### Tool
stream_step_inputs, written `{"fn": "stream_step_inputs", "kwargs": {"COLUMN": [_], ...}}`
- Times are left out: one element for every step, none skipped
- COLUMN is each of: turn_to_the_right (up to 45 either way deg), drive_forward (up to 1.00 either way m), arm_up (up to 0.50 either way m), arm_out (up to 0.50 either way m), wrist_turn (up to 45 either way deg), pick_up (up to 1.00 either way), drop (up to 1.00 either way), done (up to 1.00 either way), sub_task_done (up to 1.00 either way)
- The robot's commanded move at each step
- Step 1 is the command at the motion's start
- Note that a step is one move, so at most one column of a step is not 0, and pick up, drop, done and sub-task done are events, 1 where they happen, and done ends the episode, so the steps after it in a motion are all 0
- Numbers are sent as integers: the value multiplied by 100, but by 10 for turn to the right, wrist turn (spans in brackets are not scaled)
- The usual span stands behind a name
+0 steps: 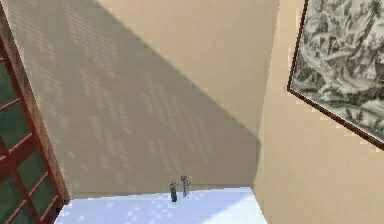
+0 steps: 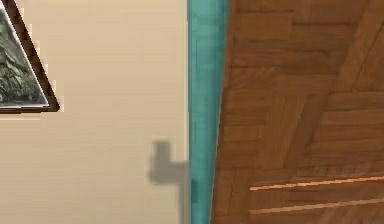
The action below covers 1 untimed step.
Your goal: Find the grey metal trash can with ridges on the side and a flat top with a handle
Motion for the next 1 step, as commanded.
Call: {"fn": "stream_step_inputs", "kwargs": {"turn_to_the_right": [-450], "drive_forward": [0], "arm_up": [0], "arm_out": [0], "wrist_turn": [0], "pick_up": [0], "drop": [0], "done": [0], "sub_task_done": [0]}}
